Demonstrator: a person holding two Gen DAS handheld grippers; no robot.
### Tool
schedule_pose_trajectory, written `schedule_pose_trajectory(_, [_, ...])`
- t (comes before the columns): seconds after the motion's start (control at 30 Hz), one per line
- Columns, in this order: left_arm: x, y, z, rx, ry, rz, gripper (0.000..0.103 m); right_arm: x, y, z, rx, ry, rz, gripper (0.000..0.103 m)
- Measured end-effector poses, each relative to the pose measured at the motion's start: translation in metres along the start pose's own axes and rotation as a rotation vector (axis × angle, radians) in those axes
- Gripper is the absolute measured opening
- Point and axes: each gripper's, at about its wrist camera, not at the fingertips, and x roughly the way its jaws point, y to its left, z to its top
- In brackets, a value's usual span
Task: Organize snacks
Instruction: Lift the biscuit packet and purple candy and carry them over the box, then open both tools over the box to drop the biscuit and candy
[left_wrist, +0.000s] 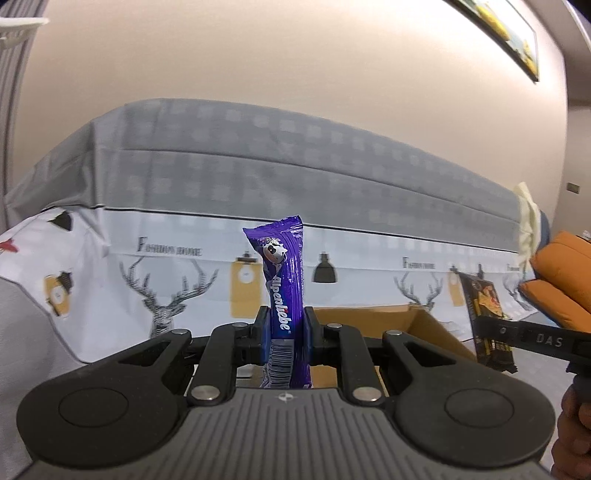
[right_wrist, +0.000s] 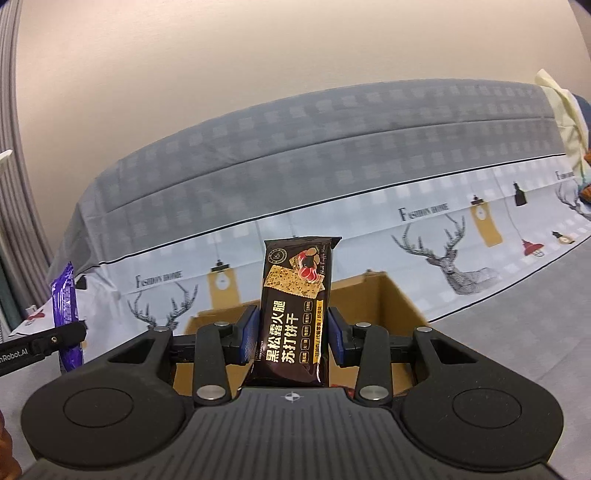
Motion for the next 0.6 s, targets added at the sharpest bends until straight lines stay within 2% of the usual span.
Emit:
schedule_pose_trajectory(0.27, [0.013,-0.026,-0.006,0.039,0.001,-0.066,0.019,0.001,-0.012,0.002,-0.020,0.004,-0.034,0.041])
schedule_pose_trajectory(0.6, [0.022,-0.053,-0.018,0.101,0.019,-0.107,0.019,0.006,-0.011,0.002,-0.056,0.014,-0.049,0.041])
